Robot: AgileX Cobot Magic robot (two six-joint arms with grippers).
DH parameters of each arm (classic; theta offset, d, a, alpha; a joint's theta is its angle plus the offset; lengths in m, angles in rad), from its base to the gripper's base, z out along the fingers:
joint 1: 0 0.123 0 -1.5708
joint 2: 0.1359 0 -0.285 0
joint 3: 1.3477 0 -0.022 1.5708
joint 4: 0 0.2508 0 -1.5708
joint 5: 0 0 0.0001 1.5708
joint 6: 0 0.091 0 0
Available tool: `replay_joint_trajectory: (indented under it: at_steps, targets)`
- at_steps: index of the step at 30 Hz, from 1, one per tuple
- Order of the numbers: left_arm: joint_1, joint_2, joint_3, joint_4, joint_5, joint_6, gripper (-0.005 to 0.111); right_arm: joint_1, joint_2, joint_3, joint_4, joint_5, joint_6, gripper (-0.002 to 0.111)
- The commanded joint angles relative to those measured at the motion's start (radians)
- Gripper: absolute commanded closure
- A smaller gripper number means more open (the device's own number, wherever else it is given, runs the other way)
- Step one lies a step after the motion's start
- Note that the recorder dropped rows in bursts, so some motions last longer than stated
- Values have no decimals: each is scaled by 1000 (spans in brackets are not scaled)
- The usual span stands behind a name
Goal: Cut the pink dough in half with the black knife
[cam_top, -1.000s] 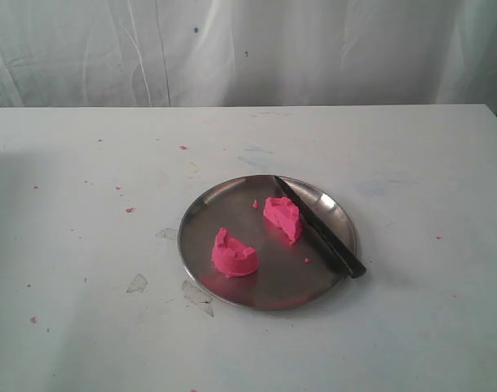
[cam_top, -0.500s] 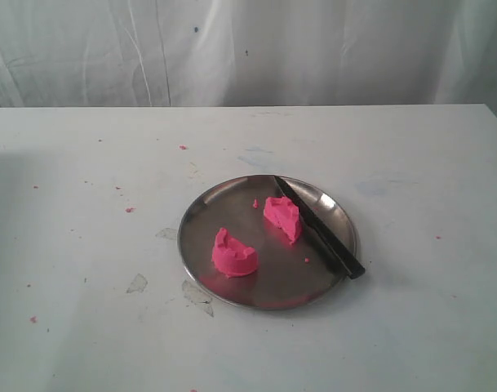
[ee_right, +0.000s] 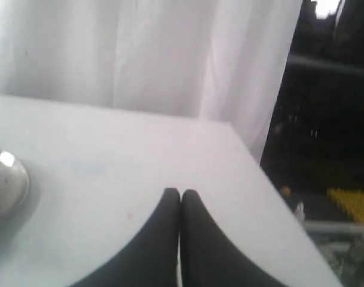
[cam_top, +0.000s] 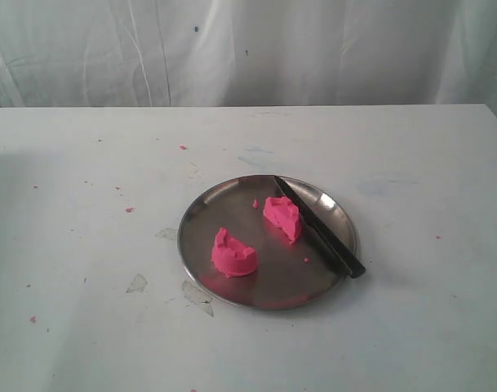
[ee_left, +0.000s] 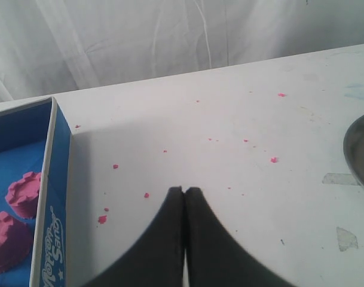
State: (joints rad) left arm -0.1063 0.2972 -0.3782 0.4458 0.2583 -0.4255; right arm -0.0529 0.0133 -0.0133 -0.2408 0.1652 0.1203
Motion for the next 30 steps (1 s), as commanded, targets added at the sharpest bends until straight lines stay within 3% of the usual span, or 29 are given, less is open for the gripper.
replay_joint_trajectory:
  at_steps: [1,6,22,26,30]
  targets:
    - [3,-8,5,10,-3,3,107,-7,-13,13,53,133,-42,108]
    - [3,-8,5,10,-3,3,107,-7,-13,13,159,127,-71,108]
    - [-12,-10,34,0,23,1,107,-7,-13,13,159,124,-71,108]
    - [51,-45,136,-5,173,-60,107,-7,-13,13,159,124,-71,108]
    - [155,-138,339,-115,-48,165,107,-7,-13,13,159,126,-71,108]
